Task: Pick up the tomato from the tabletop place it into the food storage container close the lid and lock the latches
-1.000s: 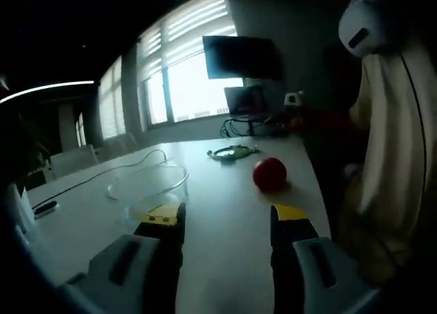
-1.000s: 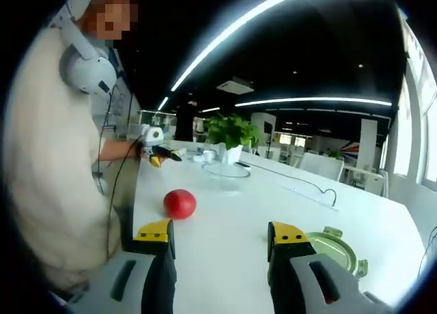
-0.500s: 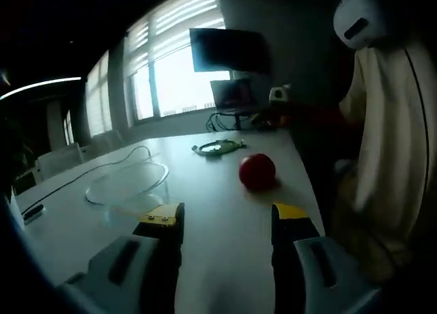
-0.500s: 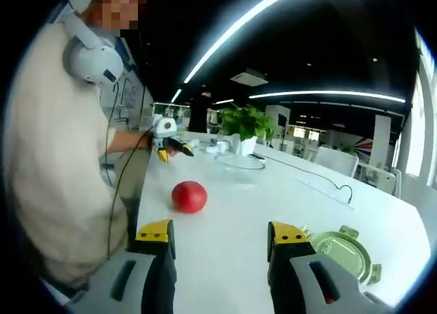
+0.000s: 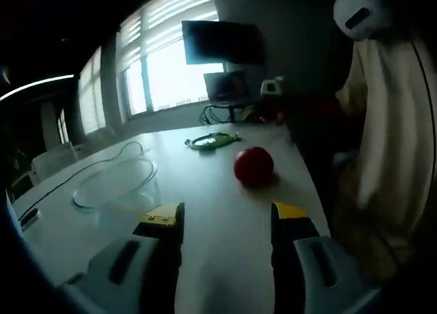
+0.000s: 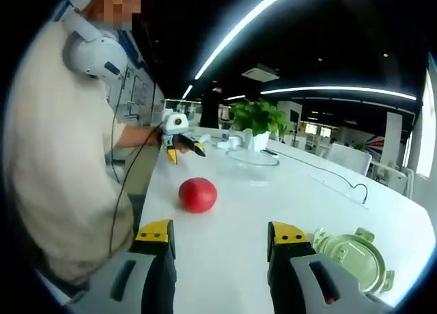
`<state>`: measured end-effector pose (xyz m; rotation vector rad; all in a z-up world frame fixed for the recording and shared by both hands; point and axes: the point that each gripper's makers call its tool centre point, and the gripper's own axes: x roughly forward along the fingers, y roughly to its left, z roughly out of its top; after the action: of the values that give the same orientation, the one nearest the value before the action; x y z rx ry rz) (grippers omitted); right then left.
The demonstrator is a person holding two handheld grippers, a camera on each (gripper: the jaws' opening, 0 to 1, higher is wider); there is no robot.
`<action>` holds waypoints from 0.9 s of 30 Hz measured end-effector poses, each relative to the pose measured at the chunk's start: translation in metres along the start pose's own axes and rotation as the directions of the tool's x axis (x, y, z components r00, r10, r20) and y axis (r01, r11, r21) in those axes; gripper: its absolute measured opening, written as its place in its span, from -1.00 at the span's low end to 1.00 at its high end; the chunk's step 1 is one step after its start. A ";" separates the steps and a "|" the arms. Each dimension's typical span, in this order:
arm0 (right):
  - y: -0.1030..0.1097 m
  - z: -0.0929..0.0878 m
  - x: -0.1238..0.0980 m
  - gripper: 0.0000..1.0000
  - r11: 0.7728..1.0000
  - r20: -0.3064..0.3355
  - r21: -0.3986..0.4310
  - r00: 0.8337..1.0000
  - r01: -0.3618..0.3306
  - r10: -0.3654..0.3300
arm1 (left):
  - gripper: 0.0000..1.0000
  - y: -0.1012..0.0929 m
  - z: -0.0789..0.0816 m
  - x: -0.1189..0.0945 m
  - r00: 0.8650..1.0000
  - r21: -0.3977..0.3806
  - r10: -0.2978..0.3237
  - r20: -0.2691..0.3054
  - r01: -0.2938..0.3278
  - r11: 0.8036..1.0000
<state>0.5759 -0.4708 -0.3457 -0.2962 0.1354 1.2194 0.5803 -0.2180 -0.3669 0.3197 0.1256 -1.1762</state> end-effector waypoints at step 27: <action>0.017 -0.009 0.054 -0.05 0.993 -0.028 0.011 0.992 -0.120 0.120 | -0.14 -0.014 0.000 0.046 0.996 -0.013 -0.089 -0.023 0.089 0.996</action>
<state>0.5791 -0.4196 -0.3708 -0.3006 0.1855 1.3336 0.5848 -0.2635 -0.3811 0.3203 0.1683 -1.2595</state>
